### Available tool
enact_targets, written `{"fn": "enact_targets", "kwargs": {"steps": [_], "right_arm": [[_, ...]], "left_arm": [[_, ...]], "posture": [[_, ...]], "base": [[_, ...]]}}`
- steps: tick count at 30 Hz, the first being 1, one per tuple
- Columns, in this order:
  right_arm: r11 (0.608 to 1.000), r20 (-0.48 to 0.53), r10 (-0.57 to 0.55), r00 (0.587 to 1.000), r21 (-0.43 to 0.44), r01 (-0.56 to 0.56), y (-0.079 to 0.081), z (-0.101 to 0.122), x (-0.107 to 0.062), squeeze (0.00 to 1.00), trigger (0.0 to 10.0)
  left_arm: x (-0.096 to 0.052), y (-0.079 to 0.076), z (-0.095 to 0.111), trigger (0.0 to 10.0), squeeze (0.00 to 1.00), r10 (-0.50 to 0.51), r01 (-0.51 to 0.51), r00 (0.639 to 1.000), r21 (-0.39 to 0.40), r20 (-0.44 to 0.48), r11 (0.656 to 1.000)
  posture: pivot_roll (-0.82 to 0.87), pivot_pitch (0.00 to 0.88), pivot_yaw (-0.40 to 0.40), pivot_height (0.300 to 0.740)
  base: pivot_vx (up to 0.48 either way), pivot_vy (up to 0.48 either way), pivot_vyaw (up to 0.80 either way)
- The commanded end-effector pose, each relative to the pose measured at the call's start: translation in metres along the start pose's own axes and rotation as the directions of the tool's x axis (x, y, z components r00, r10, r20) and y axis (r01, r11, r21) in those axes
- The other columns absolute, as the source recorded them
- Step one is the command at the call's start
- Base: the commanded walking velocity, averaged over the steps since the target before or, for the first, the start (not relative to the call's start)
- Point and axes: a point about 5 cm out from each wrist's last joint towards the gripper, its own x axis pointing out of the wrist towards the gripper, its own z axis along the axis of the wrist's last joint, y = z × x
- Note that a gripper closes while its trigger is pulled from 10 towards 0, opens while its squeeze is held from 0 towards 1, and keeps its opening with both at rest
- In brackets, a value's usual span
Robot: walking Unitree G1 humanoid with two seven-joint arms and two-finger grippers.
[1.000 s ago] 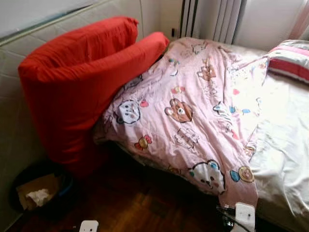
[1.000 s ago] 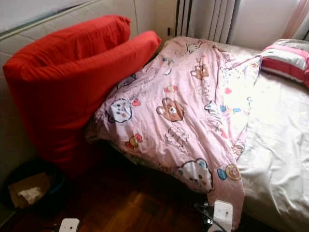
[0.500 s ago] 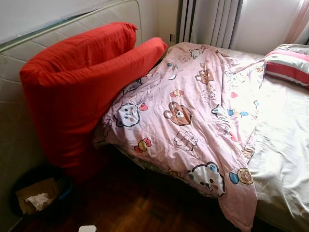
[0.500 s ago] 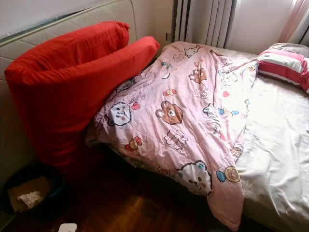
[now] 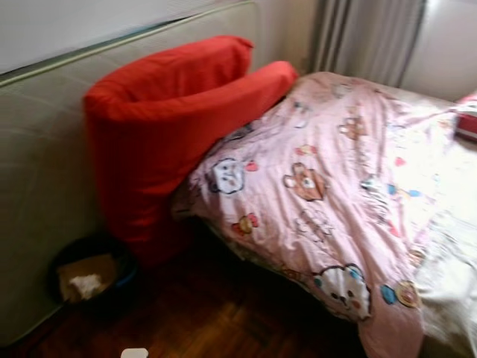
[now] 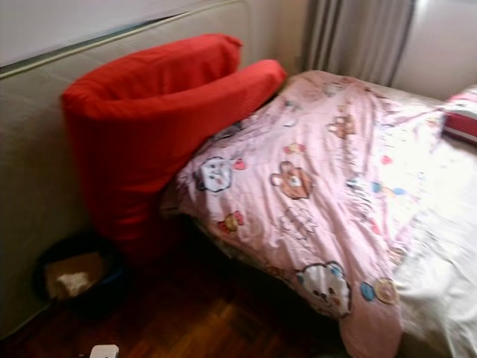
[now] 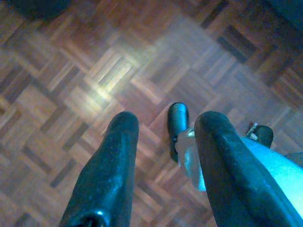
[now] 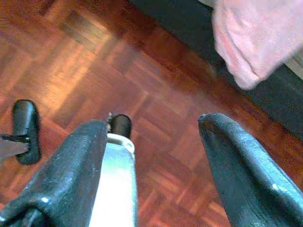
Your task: Clean up the room
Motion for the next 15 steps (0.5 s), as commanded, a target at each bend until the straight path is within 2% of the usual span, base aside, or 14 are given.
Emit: {"fn": "enact_targets", "kwargs": {"steps": [1, 8, 15], "right_arm": [[1.000, -0.035, -0.010, 0.999, 0.019, 0.011, -0.002, -0.012, -0.003, 0.00, 10.0], [0.997, -0.053, 0.033, 0.998, 0.075, -0.029, 0.008, -0.015, -0.003, 0.00, 10.0], [0.995, -0.052, 0.055, 0.997, 0.081, -0.050, 0.014, -0.012, -0.002, 0.00, 10.0]], "left_arm": [[-0.001, -0.001, -0.008, 10.0, 0.00, 0.001, -0.001, 0.999, 0.003, -0.034, 1.000], [0.001, -0.009, -0.006, 10.0, 0.00, 0.006, -0.004, 0.999, 0.035, -0.052, 0.999], [0.001, -0.005, -0.007, 10.0, 0.00, 0.018, -0.016, 0.998, 0.035, -0.061, 0.999]], "posture": [[0.00, 0.166, 0.027, 0.740], [-0.01, 0.181, 0.026, 0.740], [-0.04, 0.195, 0.024, 0.740]], "base": [[0.000, 0.000, 0.43], [0.000, 0.000, 0.00], [0.000, 0.000, 0.00]]}}
